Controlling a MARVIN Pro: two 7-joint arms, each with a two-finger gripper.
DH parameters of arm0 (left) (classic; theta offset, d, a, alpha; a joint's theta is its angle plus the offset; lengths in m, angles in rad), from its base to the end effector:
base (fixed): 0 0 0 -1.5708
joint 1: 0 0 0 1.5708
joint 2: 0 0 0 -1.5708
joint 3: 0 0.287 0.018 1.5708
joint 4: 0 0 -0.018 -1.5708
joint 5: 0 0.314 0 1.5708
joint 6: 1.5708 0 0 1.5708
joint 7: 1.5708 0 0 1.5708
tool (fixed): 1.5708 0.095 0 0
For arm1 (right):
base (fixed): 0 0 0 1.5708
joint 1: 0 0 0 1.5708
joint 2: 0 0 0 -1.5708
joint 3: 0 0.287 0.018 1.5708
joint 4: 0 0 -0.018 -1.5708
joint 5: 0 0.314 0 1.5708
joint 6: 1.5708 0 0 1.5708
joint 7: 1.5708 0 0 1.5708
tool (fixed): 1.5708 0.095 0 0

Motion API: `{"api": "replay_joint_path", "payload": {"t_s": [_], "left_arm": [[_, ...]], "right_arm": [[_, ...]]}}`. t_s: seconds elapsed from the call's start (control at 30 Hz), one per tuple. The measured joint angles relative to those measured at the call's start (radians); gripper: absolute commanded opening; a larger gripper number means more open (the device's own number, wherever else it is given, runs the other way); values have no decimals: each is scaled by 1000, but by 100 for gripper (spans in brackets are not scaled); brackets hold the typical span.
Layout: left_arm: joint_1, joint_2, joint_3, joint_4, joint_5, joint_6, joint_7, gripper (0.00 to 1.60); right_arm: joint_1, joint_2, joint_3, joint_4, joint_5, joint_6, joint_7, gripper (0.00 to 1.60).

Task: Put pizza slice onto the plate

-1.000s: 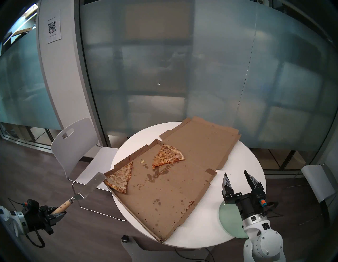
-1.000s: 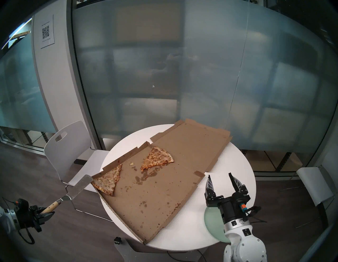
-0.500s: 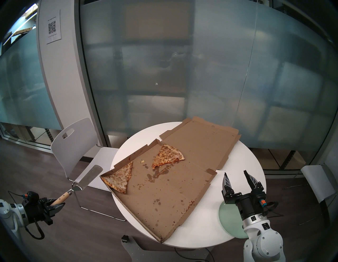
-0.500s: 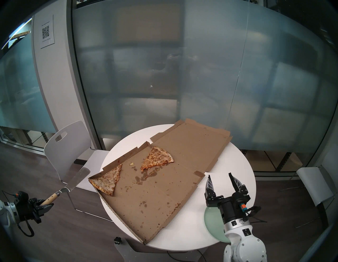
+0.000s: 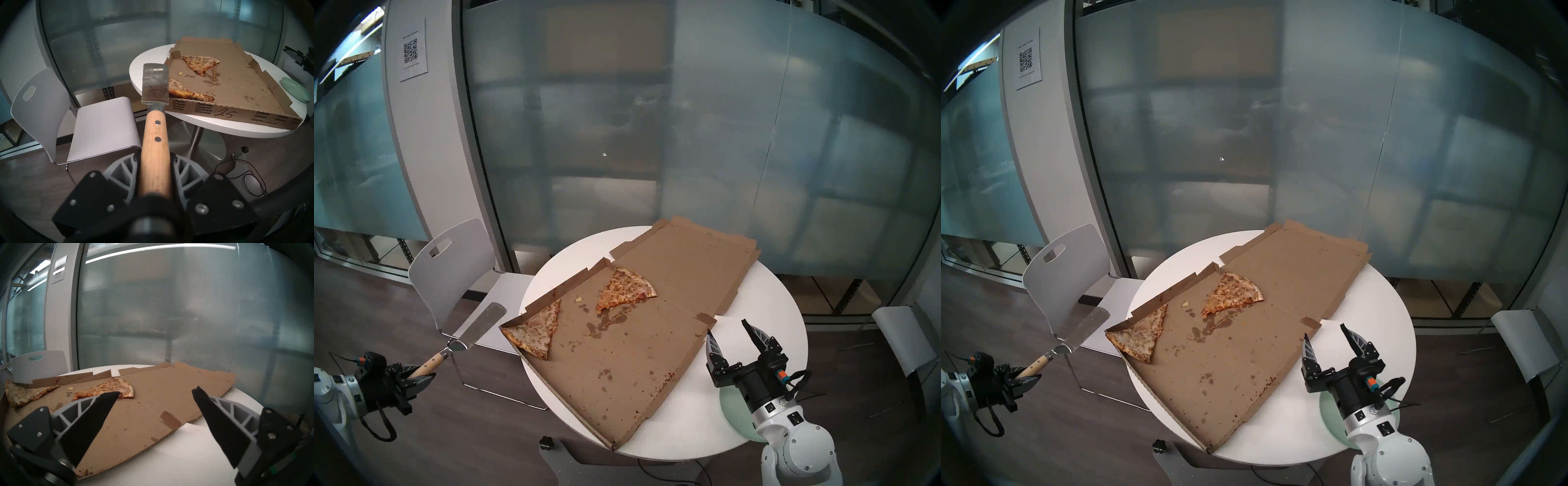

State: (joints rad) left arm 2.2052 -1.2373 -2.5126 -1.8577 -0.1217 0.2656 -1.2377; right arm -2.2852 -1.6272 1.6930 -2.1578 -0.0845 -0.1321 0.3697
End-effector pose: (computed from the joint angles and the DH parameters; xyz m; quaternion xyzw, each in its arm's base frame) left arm 0.1562 0.2859 -0.2603 0.8562 -0.2074 0.4653 0.0864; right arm 0.2239 -0.0046 -0.2902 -0.7096 -0.1304 -0.6908 0.0467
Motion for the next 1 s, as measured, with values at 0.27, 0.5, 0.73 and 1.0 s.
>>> {"api": "replay_joint_path", "payload": {"t_s": [0.27, 0.5, 0.73, 1.0], "left_arm": [[-4, -1, 1, 2, 4, -5, -7, 0], [-6, -3, 0, 4, 8, -12, -12, 0], [-4, -10, -3, 4, 10, -15, -18, 0], [-2, -15, -16, 3, 10, -17, -25, 0]], "right_arm": [[13, 19, -76, 18, -87, 34, 30, 160], [33, 32, -123, 66, -151, 59, 25, 160], [68, 55, -166, 111, -188, 61, 8, 160], [120, 78, -205, 136, -217, 74, -2, 24]]}}
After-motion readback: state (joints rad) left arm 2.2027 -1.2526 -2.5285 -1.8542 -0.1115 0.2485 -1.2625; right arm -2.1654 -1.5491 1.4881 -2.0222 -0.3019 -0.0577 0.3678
